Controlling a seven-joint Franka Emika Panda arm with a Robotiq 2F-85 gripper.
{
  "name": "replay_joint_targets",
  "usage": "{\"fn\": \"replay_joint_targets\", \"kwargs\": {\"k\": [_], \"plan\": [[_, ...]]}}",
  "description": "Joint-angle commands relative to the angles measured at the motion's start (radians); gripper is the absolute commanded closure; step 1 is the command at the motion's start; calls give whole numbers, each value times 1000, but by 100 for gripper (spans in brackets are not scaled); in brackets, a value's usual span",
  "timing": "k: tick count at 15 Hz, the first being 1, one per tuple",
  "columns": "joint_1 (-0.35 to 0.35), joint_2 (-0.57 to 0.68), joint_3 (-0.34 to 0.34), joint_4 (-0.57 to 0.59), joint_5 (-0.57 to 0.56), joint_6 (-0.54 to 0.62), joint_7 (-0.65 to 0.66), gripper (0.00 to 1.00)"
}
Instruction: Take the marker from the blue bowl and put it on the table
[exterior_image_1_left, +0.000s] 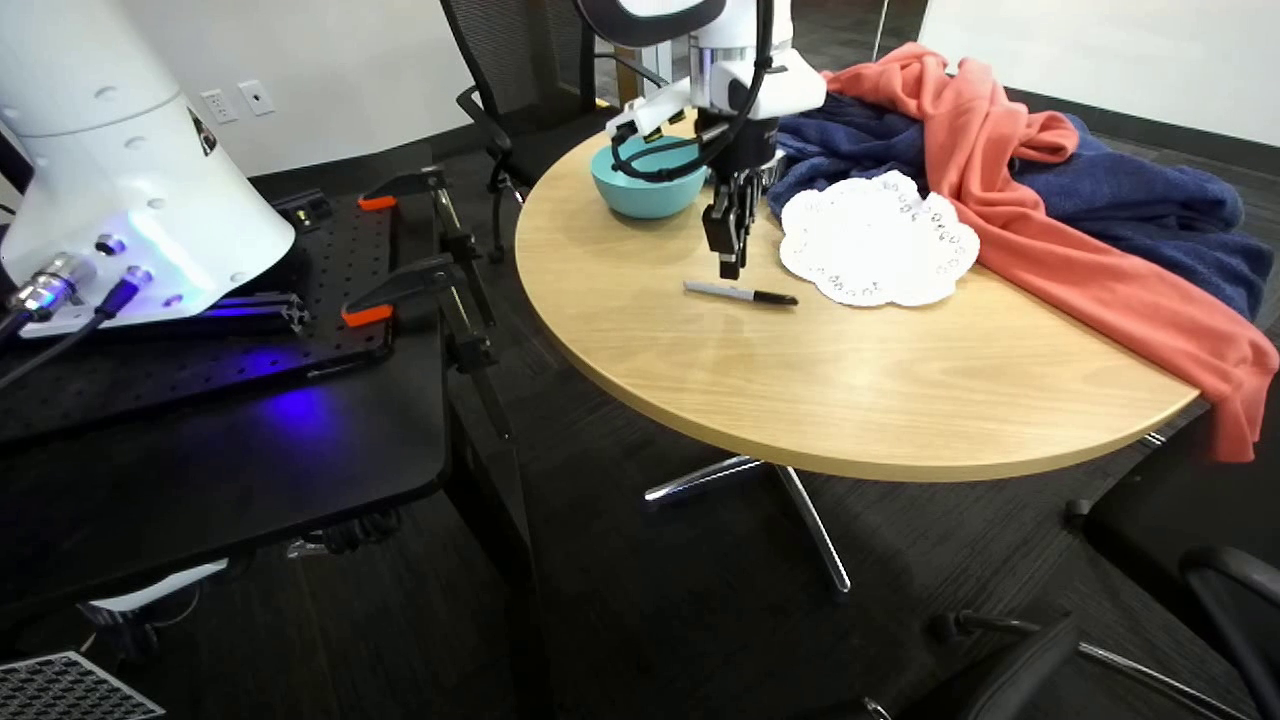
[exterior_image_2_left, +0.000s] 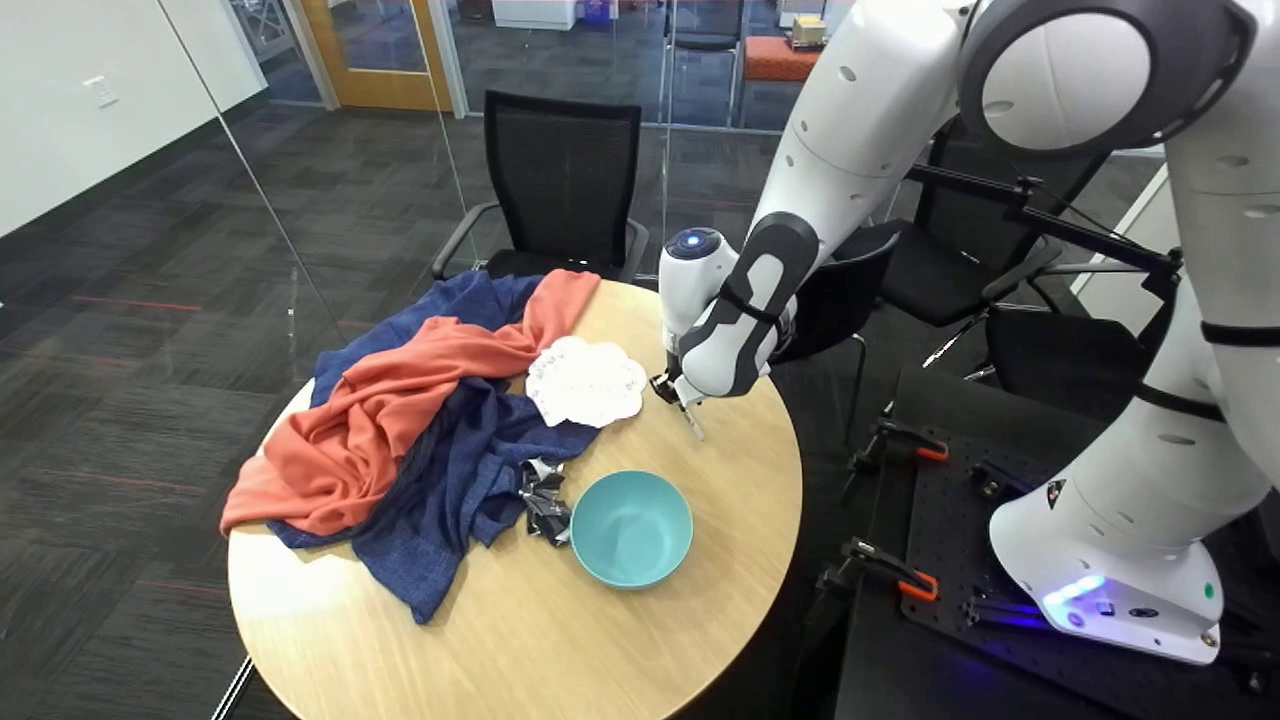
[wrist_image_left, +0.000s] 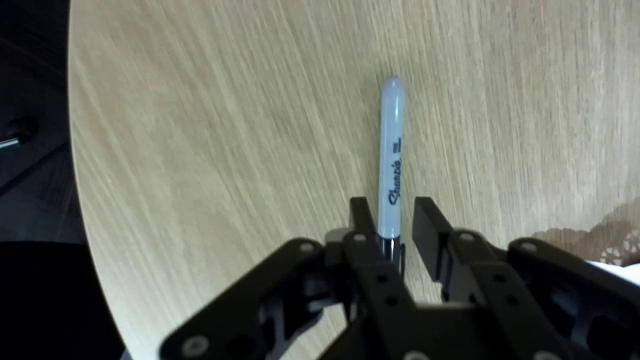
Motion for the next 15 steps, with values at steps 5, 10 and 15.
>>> {"fn": "replay_joint_targets", "kwargs": {"k": [5, 10, 15], "plan": [[-3, -13, 16, 6, 74, 30, -61, 8], [15, 3, 4, 17, 88, 11, -57, 0], [15, 3, 10, 17, 93, 11, -57, 0]]}}
